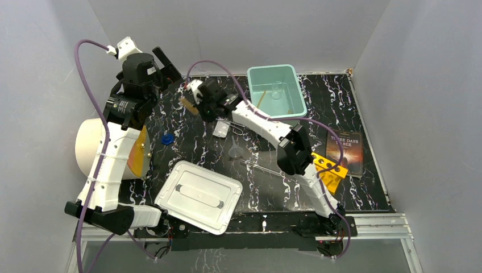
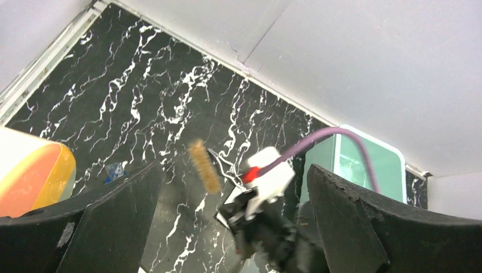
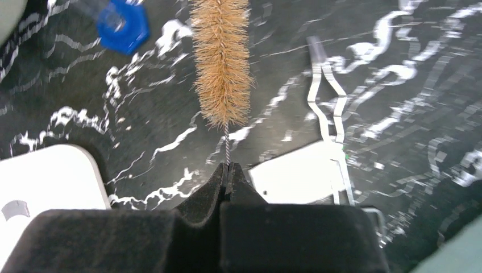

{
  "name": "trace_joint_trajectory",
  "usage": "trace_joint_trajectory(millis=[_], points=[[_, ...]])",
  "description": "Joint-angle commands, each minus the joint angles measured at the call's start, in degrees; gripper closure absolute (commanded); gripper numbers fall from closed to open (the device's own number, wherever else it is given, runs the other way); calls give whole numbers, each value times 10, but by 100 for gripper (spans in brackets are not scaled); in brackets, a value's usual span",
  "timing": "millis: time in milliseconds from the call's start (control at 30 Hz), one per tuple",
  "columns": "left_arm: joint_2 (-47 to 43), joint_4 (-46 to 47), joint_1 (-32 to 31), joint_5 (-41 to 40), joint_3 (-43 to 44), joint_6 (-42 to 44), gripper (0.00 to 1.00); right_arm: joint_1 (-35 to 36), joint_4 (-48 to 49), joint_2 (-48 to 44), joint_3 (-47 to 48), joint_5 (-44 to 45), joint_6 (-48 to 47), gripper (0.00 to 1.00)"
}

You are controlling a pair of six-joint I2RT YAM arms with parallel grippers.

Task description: Organize the chemistry lab equipment

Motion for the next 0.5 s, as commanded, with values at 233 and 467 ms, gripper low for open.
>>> trace_joint_trajectory(millis=[233,467], points=[[-32,34,1,-7,6,19,2,-121,148,-210,-148,54,143,100],[-19,44,1,13,-11,16,2,-190,204,-327,-287,136,180,100]])
